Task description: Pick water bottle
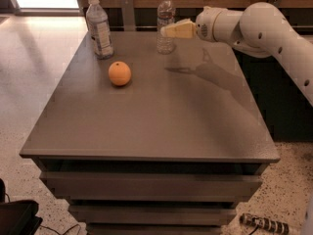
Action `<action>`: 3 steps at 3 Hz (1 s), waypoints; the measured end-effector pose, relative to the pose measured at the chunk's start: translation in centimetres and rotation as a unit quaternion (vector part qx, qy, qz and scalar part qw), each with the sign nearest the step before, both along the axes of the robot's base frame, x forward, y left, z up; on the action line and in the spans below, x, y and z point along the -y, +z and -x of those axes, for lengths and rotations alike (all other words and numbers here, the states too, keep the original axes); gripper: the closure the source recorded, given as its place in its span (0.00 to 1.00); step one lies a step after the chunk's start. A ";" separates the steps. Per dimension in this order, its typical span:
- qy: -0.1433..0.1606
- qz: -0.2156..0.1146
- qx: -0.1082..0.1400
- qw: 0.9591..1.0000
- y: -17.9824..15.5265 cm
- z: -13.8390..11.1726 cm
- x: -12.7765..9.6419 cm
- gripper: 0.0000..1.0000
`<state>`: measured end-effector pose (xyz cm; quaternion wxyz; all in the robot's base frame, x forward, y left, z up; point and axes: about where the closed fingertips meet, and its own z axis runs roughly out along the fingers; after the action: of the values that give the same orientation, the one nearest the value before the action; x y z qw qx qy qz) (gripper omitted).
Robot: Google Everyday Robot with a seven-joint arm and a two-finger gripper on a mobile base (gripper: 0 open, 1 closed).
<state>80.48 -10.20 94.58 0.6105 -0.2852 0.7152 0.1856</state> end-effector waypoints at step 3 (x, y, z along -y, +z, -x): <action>0.052 -0.044 0.013 0.998 -0.9 -3.4 -4.1 0.00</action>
Offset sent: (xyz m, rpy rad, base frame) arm 0.0365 0.0358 -0.0092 0.0960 -0.0296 0.0980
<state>83.91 -6.09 93.72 0.6217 -0.2967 0.6823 0.2445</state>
